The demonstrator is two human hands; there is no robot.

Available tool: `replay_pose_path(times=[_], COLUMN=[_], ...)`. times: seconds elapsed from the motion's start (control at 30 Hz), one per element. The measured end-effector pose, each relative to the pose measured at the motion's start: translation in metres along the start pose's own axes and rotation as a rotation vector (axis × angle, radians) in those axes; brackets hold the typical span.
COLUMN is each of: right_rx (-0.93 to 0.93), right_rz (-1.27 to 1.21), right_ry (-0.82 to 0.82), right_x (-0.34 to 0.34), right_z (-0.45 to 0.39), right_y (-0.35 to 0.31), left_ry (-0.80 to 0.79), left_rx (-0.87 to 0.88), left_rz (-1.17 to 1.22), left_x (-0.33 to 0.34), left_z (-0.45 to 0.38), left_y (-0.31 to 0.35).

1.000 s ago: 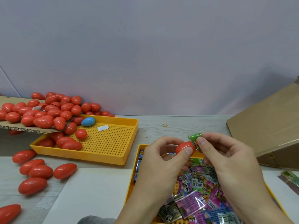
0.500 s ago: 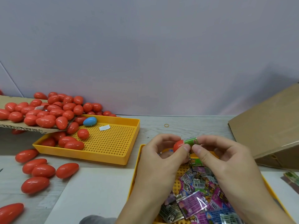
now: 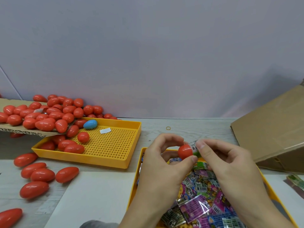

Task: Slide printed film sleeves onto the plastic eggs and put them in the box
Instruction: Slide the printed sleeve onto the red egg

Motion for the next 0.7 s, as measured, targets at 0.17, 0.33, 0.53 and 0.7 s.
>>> replay_pose_path(times=[0.17, 0.33, 0.53, 0.7], right_rx=[-0.007, 0.005, 0.01, 0.04], right_rz=[-0.012, -0.015, -0.012, -0.022], right_ry=[0.022, 0.023, -0.007, -0.031], right_x=[-0.003, -0.004, -0.002, 0.0], right_z=[-0.001, -0.001, -0.001, -0.001], right_y=[0.0, 0.005, 0.006, 0.011], left_ry=[-0.018, -0.016, -0.016, 0.0], left_rx=[0.044, 0.049, 0.064, 0.063], left_rz=[-0.007, 0.008, -0.042, -0.083], left_x=[0.003, 0.003, 0.003, 0.002], left_z=[0.002, 0.001, 0.001, 0.001], left_y=[0.006, 0.008, 0.008, 0.008])
Point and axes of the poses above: each hand's wrist, its own z-axis away from the middle knuckle, its own x-axis out of the palm, y = z × x, the point moved 10 cm from there along -z, towards the middle knuckle, and after that the axes turned 4 degrees about -x, right-handed, at the moved point
